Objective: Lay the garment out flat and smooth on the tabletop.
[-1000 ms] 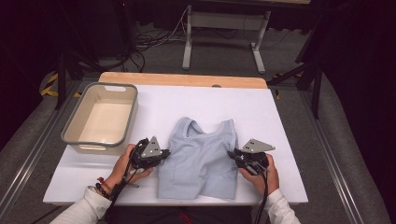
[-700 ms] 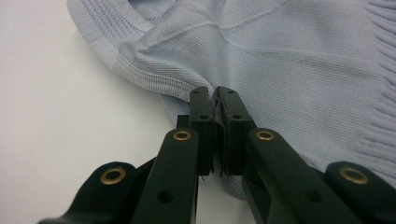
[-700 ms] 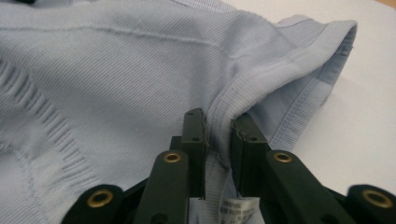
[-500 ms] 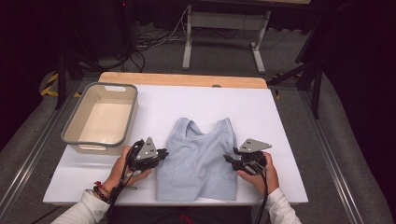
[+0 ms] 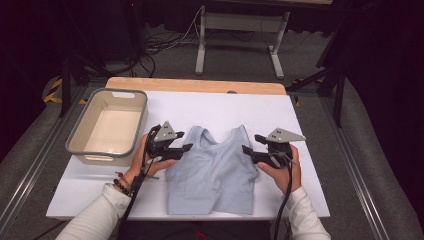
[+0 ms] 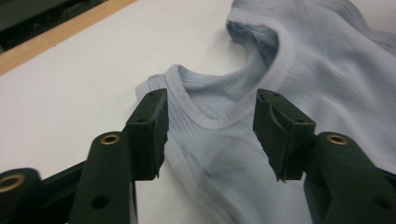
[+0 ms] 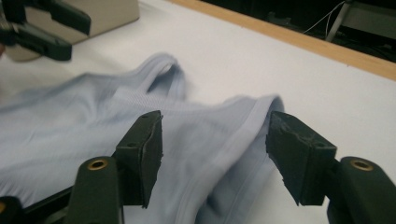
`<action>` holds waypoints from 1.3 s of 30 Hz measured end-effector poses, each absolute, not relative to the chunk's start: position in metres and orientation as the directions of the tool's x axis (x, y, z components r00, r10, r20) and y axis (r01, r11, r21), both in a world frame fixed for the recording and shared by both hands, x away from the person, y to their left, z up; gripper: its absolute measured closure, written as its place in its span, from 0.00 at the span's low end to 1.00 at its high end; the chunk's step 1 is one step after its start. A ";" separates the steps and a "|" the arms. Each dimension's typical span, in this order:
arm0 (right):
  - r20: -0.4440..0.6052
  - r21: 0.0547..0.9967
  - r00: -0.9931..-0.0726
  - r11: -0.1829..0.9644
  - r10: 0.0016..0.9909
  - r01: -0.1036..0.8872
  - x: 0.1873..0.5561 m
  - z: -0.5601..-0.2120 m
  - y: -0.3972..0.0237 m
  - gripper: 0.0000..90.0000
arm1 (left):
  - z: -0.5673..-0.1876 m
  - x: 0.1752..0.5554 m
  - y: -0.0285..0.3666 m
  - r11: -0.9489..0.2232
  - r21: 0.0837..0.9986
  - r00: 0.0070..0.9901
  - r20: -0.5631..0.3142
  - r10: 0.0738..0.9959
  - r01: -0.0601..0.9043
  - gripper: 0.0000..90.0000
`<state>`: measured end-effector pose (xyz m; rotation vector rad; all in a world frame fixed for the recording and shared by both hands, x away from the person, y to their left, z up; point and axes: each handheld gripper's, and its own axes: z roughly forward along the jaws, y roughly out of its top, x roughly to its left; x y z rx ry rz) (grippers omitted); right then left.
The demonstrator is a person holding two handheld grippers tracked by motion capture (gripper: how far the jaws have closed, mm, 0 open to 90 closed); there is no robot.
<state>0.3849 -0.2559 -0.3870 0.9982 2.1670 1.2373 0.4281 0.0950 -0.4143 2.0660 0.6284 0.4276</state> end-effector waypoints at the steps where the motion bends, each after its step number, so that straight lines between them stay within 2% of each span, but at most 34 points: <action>1: -0.014 0.868 -0.633 0.324 0.774 0.377 0.392 -0.384 -0.254 0.42 | -0.414 0.434 0.091 -0.474 0.838 0.802 0.074 0.592 0.272 0.49; 3: -0.009 0.864 -0.630 0.323 0.777 0.387 0.400 -0.383 -0.253 0.42 | -0.415 0.442 0.087 -0.481 0.829 0.796 0.074 0.600 0.285 0.46; 6: 0.015 0.836 -0.611 0.325 0.792 0.442 0.430 -0.386 -0.248 0.46 | -0.419 0.466 0.081 -0.441 0.825 0.778 0.002 0.629 0.355 0.42; 8: 0.040 0.817 -0.589 0.312 0.807 0.484 0.445 -0.393 -0.249 0.46 | -0.422 0.474 0.080 -0.443 0.817 0.777 -0.011 0.629 0.370 0.39; 12: 0.120 0.766 -0.562 0.284 0.819 0.577 0.470 -0.410 -0.251 0.44 | -0.432 0.487 0.073 -0.437 0.790 0.771 -0.069 0.633 0.430 0.36; 16: 0.147 0.720 -0.562 0.302 0.814 0.625 0.483 -0.421 -0.248 0.44 | -0.442 0.495 0.067 -0.472 0.753 0.774 -0.077 0.629 0.458 0.36; 19: 0.166 0.696 -0.576 0.319 0.800 0.643 0.489 -0.428 -0.243 0.52 | -0.451 0.499 0.063 -0.496 0.723 0.776 -0.086 0.625 0.480 0.43; 21: 0.174 0.687 -0.592 0.334 0.787 0.645 0.491 -0.431 -0.240 0.62 | -0.456 0.503 0.061 -0.517 0.706 0.782 -0.086 0.617 0.485 0.51; 22: 0.165 0.682 -0.602 0.351 0.781 0.642 0.492 -0.432 -0.237 0.71 | -0.456 0.503 0.061 -0.523 0.701 0.785 -0.085 0.614 0.485 0.57; 24: 0.141 0.686 -0.607 0.365 0.782 0.629 0.492 -0.432 -0.234 0.81 | -0.457 0.504 0.061 -0.522 0.705 0.790 -0.089 0.606 0.479 0.66; 26: 0.131 0.697 -0.617 0.370 0.776 0.614 0.492 -0.431 -0.233 0.90 | -0.455 0.505 0.061 -0.534 0.710 0.805 -0.080 0.588 0.460 0.82; 30: 0.117 0.711 -0.626 0.375 0.771 0.595 0.490 -0.429 -0.232 0.97 | -0.453 0.504 0.062 -0.533 0.721 0.813 -0.070 0.579 0.442 0.92; 39: 0.094 0.803 -0.638 0.321 0.765 0.503 0.473 -0.406 -0.239 0.98 | -0.419 0.489 0.080 -0.406 0.835 0.797 -0.062 0.601 0.371 0.93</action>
